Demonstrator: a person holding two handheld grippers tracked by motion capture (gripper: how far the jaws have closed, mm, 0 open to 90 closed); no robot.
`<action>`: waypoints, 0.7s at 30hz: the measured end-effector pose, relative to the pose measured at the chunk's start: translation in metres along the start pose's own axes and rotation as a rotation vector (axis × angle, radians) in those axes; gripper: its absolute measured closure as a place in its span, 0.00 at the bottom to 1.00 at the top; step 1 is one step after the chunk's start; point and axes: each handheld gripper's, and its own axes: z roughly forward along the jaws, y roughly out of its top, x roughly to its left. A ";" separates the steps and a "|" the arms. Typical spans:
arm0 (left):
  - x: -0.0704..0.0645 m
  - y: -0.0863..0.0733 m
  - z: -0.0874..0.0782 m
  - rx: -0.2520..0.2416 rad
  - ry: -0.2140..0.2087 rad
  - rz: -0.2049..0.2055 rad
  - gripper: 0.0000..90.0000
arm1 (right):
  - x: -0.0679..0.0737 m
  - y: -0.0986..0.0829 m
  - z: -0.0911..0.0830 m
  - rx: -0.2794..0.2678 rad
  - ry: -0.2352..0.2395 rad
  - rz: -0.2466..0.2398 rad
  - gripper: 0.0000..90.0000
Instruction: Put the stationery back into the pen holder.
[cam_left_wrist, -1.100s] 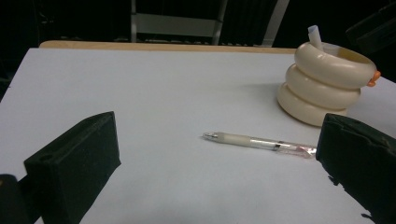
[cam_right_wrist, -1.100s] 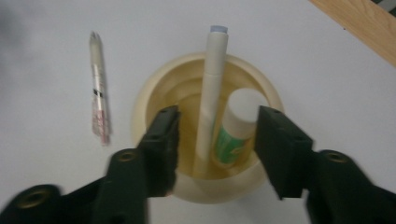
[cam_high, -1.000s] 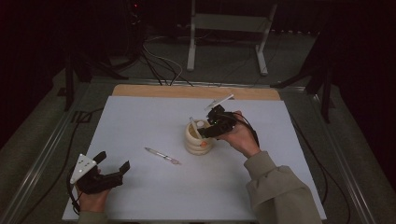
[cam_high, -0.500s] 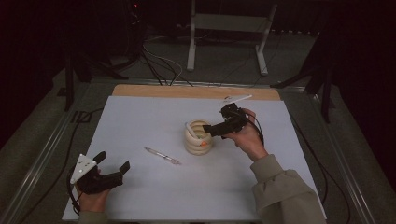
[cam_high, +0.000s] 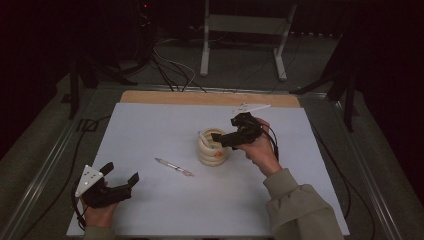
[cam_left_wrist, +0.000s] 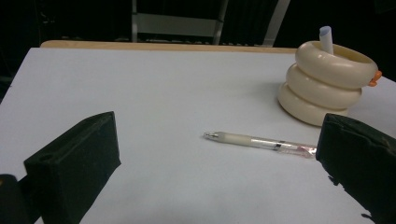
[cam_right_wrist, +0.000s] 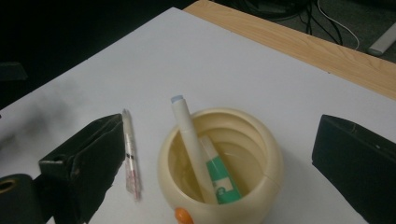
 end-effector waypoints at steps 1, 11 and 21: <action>0.000 0.000 0.000 0.000 0.000 0.000 0.00 | 0.001 0.000 0.001 -0.001 0.001 -0.002 0.03; 0.000 0.000 0.000 0.002 0.000 0.001 0.00 | 0.013 0.001 0.010 -0.004 0.029 -0.006 0.04; 0.000 0.000 0.001 0.006 0.001 0.002 0.00 | 0.032 0.006 0.026 0.004 0.068 -0.028 0.05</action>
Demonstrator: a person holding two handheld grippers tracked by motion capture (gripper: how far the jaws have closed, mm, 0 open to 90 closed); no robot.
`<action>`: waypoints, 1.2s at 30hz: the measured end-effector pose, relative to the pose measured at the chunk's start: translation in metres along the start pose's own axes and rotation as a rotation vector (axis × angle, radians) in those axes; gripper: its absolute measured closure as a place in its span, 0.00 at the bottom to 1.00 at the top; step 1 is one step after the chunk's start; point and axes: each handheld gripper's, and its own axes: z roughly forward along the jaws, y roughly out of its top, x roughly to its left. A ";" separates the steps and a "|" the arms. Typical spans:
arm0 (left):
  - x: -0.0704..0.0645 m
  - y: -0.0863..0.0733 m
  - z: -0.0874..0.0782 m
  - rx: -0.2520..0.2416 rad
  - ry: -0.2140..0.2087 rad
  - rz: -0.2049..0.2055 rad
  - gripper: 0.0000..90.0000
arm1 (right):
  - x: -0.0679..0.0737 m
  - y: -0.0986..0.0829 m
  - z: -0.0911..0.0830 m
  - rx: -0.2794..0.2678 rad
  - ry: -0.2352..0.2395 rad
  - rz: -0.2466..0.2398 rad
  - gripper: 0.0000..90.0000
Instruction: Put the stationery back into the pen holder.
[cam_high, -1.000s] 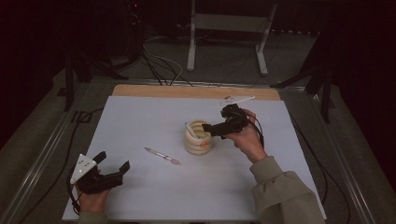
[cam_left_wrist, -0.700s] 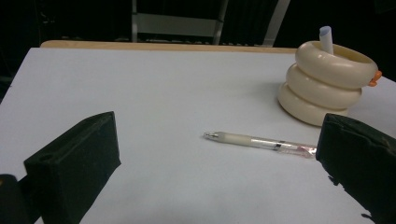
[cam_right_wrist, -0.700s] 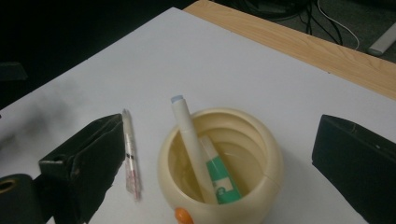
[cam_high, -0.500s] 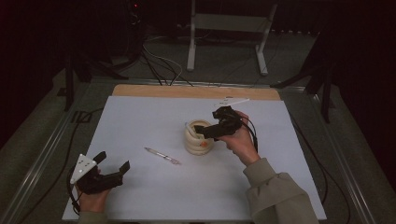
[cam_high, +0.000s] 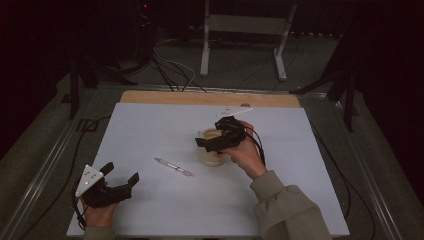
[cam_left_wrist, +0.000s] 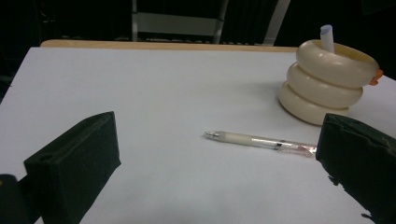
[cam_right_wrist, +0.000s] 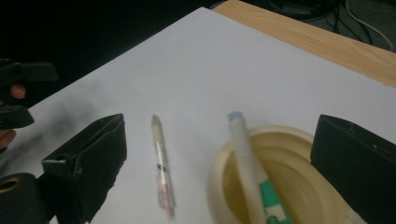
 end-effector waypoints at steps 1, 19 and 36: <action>0.000 0.000 0.000 0.002 0.002 0.001 0.00 | 0.002 0.001 0.001 -0.001 0.004 0.000 0.05; 0.001 0.000 -0.002 -0.001 0.005 -0.003 0.00 | 0.023 0.005 0.030 0.029 0.060 -0.016 0.07; 0.002 0.000 -0.003 -0.004 0.007 -0.006 0.00 | 0.042 0.004 0.072 0.083 0.072 -0.047 0.13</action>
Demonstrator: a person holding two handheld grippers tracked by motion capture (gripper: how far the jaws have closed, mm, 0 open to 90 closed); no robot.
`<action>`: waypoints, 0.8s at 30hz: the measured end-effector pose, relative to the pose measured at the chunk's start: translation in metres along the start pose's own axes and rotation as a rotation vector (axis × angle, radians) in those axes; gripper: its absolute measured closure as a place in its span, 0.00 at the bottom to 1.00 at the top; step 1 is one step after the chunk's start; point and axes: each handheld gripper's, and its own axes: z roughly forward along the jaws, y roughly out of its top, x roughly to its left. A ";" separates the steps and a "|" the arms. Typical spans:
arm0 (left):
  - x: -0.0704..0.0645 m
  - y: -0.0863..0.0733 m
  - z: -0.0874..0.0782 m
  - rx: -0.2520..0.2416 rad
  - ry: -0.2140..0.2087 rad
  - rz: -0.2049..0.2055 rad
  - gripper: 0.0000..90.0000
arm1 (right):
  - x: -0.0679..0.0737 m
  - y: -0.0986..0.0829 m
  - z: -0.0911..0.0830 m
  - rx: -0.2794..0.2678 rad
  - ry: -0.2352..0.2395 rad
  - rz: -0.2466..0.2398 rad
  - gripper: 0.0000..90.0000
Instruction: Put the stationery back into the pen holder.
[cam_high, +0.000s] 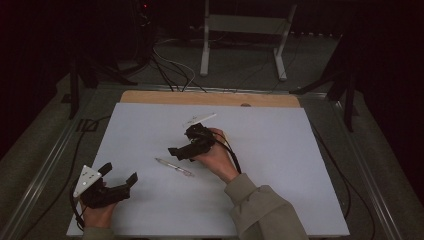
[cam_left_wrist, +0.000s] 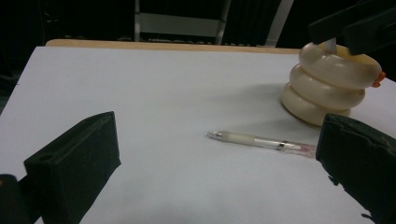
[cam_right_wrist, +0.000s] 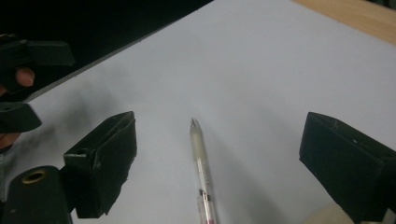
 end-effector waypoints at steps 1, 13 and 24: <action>0.000 0.000 0.000 0.000 0.000 0.000 0.00 | 0.000 0.000 0.002 0.002 0.001 0.003 0.13; 0.000 0.000 0.001 0.000 -0.001 -0.002 0.00 | 0.008 -0.005 0.031 0.058 -0.005 -0.017 0.18; 0.000 0.000 0.001 0.001 -0.003 -0.001 0.00 | 0.012 -0.009 0.054 0.125 -0.034 -0.043 0.25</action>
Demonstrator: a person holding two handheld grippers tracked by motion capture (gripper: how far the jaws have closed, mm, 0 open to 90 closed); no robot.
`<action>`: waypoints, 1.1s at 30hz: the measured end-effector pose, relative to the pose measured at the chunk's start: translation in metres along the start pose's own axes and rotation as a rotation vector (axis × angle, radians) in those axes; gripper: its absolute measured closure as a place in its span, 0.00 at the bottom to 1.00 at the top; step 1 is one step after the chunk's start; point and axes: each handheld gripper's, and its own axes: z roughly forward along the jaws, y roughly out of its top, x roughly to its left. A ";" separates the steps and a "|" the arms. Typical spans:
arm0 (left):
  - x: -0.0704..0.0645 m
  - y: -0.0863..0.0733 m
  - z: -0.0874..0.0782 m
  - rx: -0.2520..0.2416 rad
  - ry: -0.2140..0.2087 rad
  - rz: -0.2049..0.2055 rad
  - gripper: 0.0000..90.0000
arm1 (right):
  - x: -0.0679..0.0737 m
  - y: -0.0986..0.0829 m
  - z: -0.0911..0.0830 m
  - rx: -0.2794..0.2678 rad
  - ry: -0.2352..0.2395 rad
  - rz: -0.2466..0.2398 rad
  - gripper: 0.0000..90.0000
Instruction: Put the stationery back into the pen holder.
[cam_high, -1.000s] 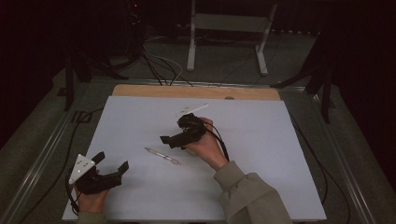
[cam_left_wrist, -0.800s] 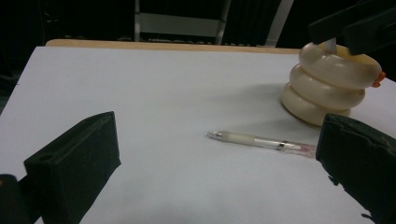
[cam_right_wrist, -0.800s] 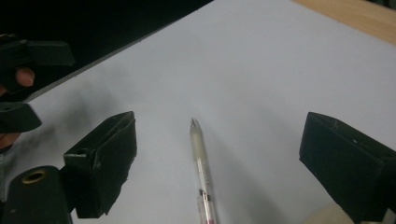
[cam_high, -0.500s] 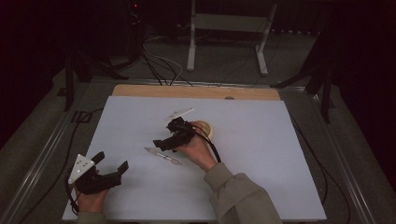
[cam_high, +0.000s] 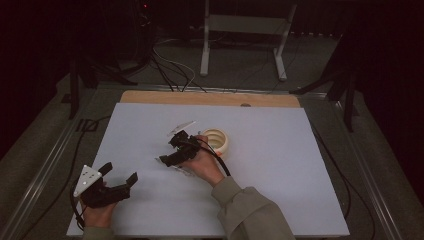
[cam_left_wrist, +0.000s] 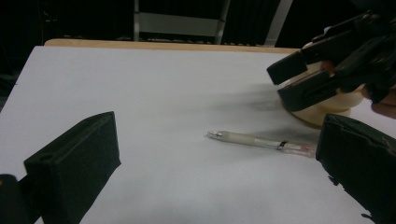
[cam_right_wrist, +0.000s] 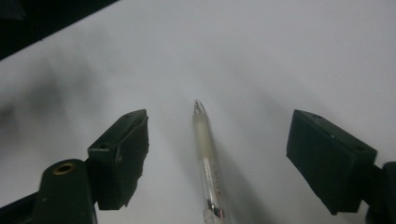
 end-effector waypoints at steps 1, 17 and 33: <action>0.000 0.000 0.000 0.000 0.000 0.000 0.00 | 0.000 0.000 0.001 0.002 -0.001 0.001 0.26; 0.000 0.000 0.000 0.000 -0.003 -0.002 0.00 | 0.006 -0.004 0.023 0.061 -0.013 -0.018 0.38; 0.001 0.000 -0.001 -0.004 -0.002 -0.007 0.00 | 0.011 -0.008 0.042 0.141 -0.037 -0.078 0.69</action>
